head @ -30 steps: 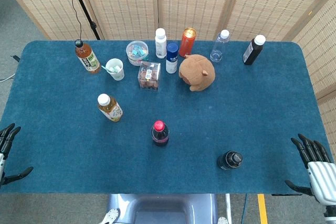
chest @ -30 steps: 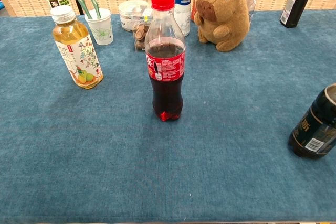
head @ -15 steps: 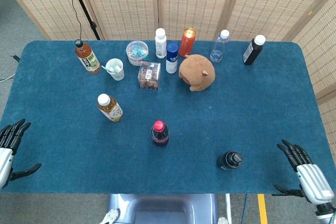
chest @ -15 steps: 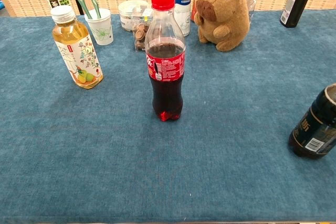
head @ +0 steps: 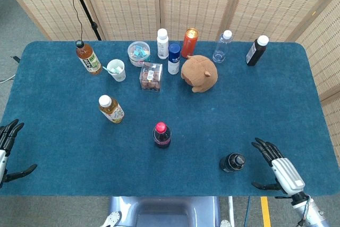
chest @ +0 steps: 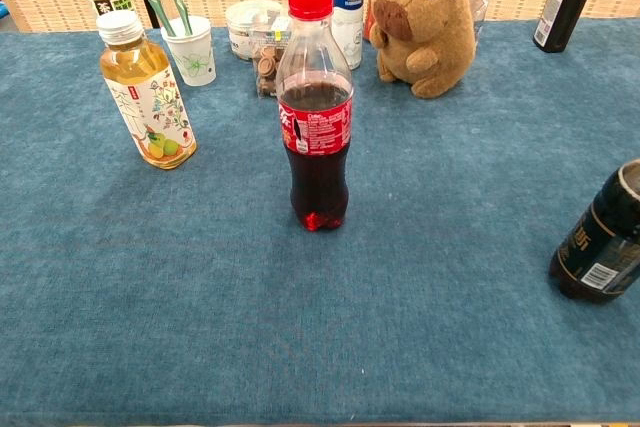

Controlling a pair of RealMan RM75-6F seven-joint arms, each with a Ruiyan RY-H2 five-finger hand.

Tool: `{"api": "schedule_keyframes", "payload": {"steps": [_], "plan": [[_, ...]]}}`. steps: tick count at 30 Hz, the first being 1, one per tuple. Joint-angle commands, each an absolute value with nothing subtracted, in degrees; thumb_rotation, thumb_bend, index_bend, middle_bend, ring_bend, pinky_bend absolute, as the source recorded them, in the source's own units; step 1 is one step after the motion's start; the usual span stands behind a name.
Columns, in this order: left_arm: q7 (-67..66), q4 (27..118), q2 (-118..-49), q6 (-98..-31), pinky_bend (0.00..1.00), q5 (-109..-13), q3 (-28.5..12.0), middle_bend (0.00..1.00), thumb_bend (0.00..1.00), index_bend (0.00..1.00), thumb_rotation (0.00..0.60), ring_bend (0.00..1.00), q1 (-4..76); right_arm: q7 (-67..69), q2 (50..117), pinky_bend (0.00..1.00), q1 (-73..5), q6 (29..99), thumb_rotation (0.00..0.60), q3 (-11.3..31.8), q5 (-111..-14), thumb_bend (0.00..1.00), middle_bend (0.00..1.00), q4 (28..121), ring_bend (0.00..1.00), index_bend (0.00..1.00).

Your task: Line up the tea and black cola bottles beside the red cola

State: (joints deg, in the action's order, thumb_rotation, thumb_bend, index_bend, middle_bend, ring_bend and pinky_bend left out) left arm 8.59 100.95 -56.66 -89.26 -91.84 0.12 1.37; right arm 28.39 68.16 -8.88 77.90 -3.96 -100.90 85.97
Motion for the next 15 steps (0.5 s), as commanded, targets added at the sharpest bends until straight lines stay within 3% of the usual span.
{"api": "schedule_keyframes", "payload": {"steps": [1, 6, 10, 15], "plan": [[9.12, 100.75, -56.50, -89.17, 0.00, -91.69, 0.10, 0.00, 0.03, 0.00, 0.600, 0.00, 1.43, 29.64, 69.00, 0.00, -10.10, 76.45, 0.600, -4.29, -100.75, 0.00, 0.00, 86.11, 0.00, 0.00], [9.60, 100.63, -56.45, -89.28, 0.00, -91.27, -0.04, 0.00, 0.03, 0.00, 0.600, 0.00, 1.38, 32.80, 72.06, 0.01, -12.25, 74.72, 0.600, -3.88, -100.37, 0.00, 0.00, 86.01, 0.00, 0.00], [9.78, 100.58, -56.48, -89.22, 0.00, -90.95, -0.10, 0.00, 0.03, 0.00, 0.600, 0.00, 1.37, 31.55, 75.63, 0.12, -12.79, 75.04, 0.600, -2.60, -98.89, 0.00, 0.00, 84.06, 0.01, 0.00], [9.82, 100.71, -56.44, -89.12, 0.00, -90.64, -0.21, 0.00, 0.03, 0.00, 0.600, 0.00, 1.43, 30.08, 78.30, 0.28, -13.41, 73.95, 0.600, -2.32, -97.20, 0.00, 0.06, 82.52, 0.20, 0.01]]}}
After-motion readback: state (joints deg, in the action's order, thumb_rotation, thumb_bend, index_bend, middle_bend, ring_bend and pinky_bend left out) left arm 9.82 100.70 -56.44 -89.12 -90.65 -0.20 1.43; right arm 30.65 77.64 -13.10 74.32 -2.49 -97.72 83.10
